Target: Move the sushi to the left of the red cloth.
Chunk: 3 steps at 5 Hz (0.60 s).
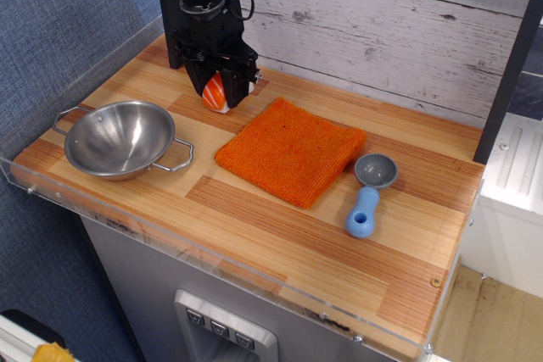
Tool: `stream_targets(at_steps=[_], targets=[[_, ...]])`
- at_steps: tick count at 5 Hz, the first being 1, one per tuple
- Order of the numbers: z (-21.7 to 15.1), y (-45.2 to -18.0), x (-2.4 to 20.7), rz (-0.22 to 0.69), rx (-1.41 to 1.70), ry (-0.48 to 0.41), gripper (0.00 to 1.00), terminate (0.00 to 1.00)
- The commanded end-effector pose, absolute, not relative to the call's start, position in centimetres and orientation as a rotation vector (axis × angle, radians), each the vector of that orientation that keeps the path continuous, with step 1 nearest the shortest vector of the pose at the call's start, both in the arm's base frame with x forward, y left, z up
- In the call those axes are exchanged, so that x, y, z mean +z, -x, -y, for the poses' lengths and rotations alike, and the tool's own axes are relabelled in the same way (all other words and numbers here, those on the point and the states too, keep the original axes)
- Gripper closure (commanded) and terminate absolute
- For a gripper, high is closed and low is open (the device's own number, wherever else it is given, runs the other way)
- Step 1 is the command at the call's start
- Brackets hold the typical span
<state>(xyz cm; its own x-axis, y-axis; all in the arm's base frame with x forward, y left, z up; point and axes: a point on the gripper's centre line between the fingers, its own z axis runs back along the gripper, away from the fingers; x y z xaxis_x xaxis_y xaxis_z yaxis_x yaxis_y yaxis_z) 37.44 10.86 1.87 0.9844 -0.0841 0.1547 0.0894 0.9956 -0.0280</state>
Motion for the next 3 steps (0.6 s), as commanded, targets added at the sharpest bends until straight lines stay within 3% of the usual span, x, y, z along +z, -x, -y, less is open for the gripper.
stream_targets(at_steps=[1,2,3], targets=[[-10.6,-37.4,3.9,0.183,-0.092,0.04,0.0,0.0],[-10.5,-37.3,4.2,0.188,-0.084,0.044,0.0,0.0],[-10.6,-36.7,6.7,0.227,-0.063,0.047,0.0,0.0]])
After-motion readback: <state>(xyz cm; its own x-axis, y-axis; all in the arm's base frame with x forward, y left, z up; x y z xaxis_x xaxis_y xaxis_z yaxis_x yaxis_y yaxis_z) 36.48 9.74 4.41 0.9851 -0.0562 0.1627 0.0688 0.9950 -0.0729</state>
